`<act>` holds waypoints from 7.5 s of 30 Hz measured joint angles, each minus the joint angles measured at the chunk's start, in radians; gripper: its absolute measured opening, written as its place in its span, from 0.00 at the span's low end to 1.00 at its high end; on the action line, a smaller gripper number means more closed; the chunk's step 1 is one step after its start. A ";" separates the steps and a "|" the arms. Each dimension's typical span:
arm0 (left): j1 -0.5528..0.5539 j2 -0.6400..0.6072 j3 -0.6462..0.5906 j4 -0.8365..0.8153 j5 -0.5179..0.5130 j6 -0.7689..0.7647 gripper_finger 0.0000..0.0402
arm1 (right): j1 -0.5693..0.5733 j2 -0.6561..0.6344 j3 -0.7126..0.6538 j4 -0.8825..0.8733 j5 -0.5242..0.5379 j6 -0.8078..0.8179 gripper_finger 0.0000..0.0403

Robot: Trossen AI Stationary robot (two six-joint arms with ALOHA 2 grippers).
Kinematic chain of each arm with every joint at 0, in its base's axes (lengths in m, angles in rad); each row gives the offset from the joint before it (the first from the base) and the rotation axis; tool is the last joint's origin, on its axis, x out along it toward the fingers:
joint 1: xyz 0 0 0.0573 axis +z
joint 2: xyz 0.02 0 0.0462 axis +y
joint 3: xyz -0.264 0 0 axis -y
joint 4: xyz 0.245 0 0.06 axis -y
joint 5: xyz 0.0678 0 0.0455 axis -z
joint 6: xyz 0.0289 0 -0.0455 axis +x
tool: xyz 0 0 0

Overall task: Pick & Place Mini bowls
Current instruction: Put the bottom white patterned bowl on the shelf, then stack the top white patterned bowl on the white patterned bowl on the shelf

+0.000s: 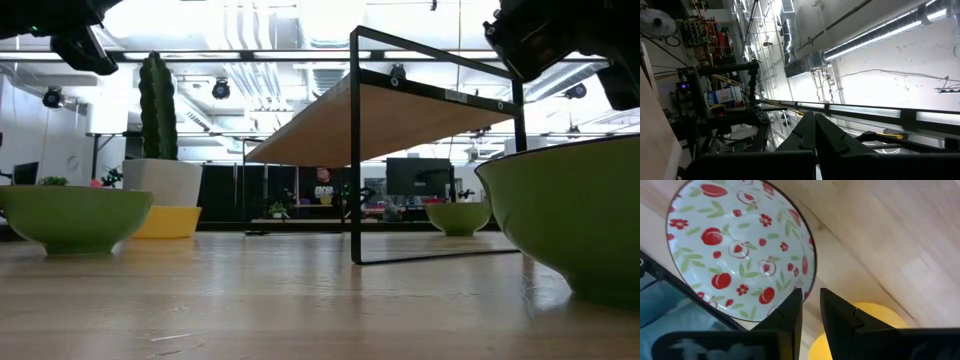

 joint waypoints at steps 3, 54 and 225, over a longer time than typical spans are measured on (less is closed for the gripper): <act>0.000 0.000 0.000 0.000 0.000 0.000 0.00 | 0.000 -0.002 -0.011 0.010 0.000 0.001 0.16; 0.000 0.000 0.000 0.000 0.004 -0.001 0.00 | -0.001 0.004 -0.114 0.277 0.051 0.092 0.03; 0.000 0.000 -0.010 -0.024 0.056 0.006 0.00 | -1.472 -0.257 -0.189 -0.124 0.030 -0.790 0.28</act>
